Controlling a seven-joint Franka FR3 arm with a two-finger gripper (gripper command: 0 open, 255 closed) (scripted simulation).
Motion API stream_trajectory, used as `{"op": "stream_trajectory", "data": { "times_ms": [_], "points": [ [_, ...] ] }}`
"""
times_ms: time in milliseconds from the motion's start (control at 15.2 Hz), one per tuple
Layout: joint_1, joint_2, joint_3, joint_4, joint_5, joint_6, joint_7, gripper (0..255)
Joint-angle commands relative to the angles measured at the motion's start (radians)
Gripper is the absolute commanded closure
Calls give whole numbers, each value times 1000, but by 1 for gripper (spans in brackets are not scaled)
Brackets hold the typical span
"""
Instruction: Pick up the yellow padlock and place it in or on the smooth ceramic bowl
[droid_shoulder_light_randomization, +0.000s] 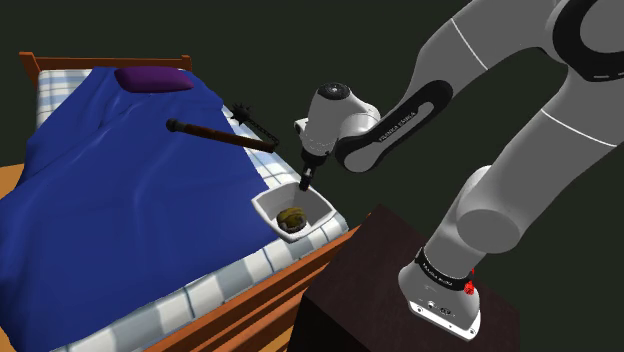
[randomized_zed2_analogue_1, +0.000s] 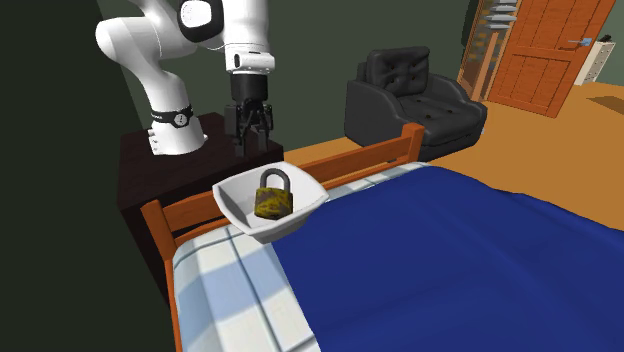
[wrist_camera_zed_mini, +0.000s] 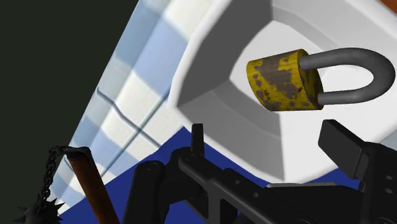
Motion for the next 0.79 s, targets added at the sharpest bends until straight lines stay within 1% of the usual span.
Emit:
{"op": "stream_trajectory", "data": {
  "times_ms": [0, 132, 264, 726],
  "points": [
    [0, 0, 0, 0, 0, 0, 0, 0],
    [28, -81, 2, -6, 71, -73, -50, 0],
    [53, -148, 2, -3, 121, -141, -84, 0],
    [54, -148, 1, -3, 120, -141, -83, 0]
  ]
}}
